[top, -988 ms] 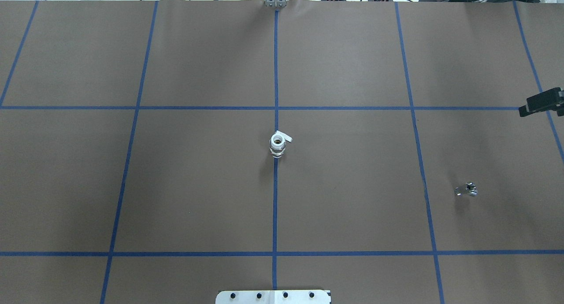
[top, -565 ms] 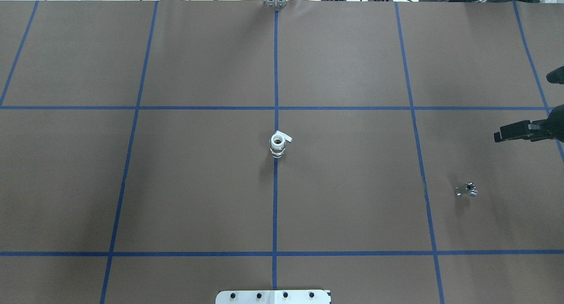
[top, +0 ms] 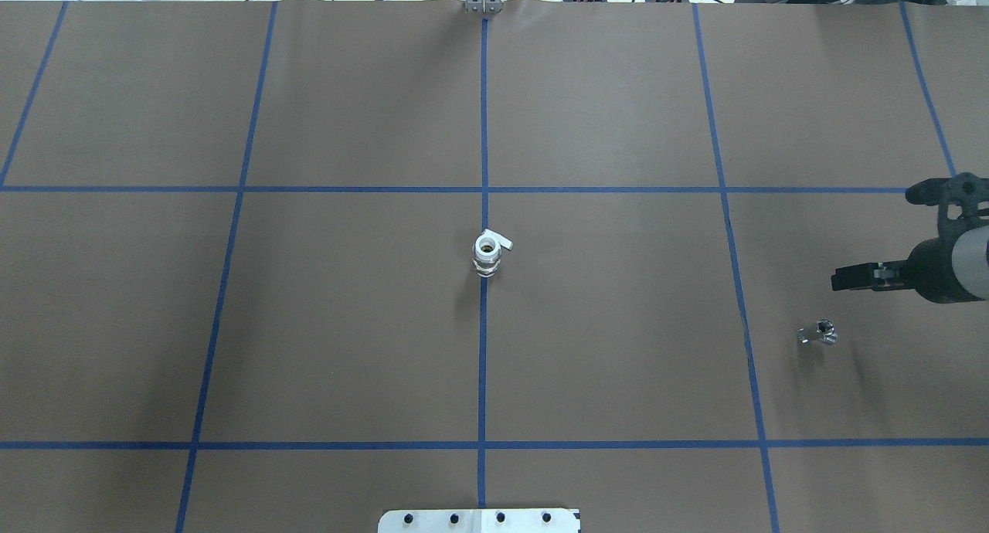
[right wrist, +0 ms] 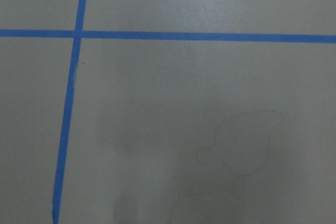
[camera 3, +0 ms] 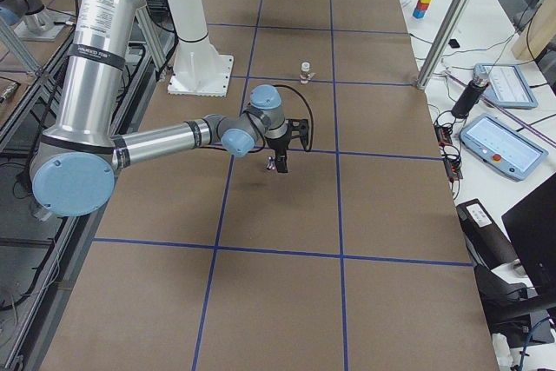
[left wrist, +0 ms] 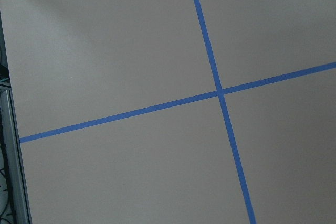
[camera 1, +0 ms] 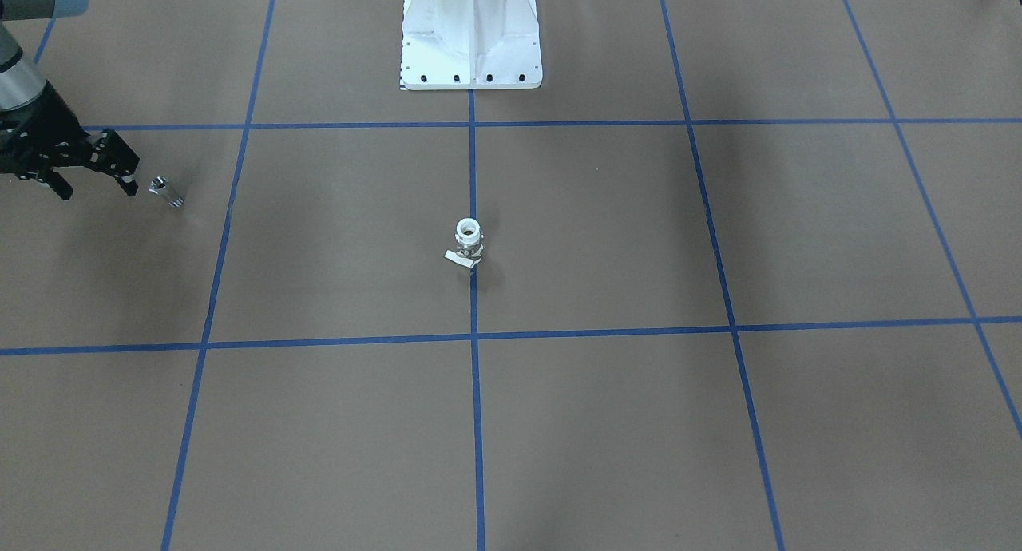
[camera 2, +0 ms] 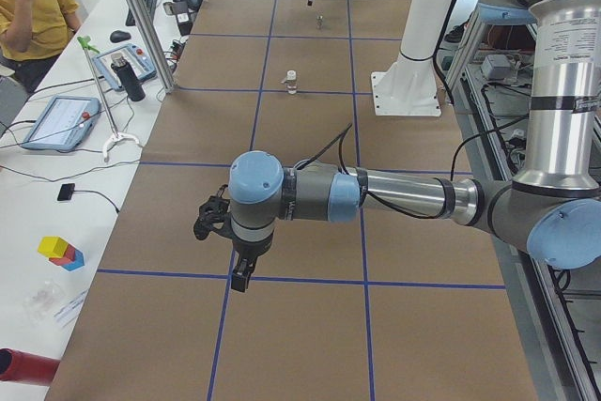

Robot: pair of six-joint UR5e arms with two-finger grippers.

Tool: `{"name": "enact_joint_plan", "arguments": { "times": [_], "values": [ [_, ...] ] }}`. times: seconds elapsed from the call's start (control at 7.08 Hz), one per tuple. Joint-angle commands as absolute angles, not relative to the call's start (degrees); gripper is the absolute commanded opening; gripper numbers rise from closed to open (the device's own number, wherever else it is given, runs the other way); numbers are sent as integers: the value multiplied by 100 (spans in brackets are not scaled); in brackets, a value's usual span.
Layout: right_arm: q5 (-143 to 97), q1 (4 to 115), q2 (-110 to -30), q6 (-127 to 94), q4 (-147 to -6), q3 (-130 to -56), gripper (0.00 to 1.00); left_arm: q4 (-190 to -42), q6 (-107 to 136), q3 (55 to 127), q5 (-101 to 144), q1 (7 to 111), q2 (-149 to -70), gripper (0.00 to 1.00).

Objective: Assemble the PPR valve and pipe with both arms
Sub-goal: 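Move the right gripper down toward the small metal fitting, then close the right gripper on the small metal fitting and lift it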

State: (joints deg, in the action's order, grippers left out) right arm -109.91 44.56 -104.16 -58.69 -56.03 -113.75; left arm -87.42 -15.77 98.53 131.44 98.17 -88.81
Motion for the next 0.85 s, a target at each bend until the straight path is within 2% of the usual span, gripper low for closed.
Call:
{"name": "enact_joint_plan", "arguments": {
  "times": [0.0, 0.42, 0.71],
  "values": [
    [-10442, 3781, -10406, -6460, -5432, -11382, 96, -8745, -1573, 9861, 13148, 9817, -8877, 100],
    [-10485, 3648, -10424, -6460, -5432, -11391, 72, -8815, -1564, 9853, 13148, 9817, -8886, 100],
    [-10468, 3542, -10511, -6460, -5432, -11399, 67, -8815, -1573, 9853, 13148, 9809, -8877, 100]
  ]
}}
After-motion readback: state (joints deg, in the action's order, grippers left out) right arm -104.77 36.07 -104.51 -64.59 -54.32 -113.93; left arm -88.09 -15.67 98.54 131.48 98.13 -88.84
